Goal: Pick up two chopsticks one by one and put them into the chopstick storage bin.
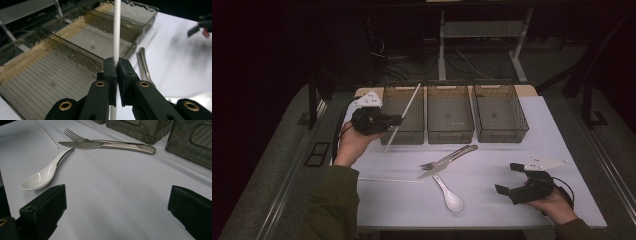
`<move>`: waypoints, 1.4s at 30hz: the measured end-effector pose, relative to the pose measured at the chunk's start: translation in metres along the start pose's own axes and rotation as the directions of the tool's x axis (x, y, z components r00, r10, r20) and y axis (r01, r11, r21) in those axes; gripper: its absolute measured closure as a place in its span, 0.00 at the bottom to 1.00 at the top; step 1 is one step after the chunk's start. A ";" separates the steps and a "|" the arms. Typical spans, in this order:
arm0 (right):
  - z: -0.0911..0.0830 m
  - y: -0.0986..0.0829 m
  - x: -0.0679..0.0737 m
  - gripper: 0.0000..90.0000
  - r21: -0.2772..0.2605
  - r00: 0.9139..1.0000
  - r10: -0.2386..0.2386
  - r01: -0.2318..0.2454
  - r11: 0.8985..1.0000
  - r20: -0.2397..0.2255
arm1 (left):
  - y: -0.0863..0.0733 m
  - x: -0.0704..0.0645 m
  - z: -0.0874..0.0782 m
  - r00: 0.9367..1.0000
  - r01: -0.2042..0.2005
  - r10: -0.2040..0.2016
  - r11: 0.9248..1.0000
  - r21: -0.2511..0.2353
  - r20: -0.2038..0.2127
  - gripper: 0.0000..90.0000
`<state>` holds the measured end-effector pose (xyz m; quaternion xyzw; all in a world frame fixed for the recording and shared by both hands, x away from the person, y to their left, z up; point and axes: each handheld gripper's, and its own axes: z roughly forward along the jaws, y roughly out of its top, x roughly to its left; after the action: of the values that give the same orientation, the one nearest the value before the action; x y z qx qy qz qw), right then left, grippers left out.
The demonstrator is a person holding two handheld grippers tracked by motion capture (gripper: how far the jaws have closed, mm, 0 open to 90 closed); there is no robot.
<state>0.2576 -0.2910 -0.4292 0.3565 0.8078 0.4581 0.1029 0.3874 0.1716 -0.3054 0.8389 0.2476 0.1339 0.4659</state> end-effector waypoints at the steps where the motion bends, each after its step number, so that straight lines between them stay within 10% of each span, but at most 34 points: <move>1: 0.000 0.000 0.000 0.02 -0.001 1.000 0.000 0.000 1.000 0.000 | 0.003 0.002 0.001 1.000 0.004 -0.004 1.000 0.000 -0.009 0.94; 20: 0.000 0.000 -0.001 0.02 -0.002 1.000 0.004 -0.004 1.000 -0.004 | 0.025 0.066 0.035 0.987 0.066 -0.055 0.996 0.068 -0.150 0.94; 42: 0.000 -0.001 -0.001 0.02 -0.002 1.000 0.005 -0.005 1.000 -0.011 | -0.016 0.080 0.088 0.964 0.210 -0.157 0.944 0.253 -0.217 0.94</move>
<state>0.2577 -0.2918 -0.4296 0.3560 0.8069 0.4611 0.0978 0.4898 0.1588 -0.3659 0.8513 0.3852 0.1351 0.3295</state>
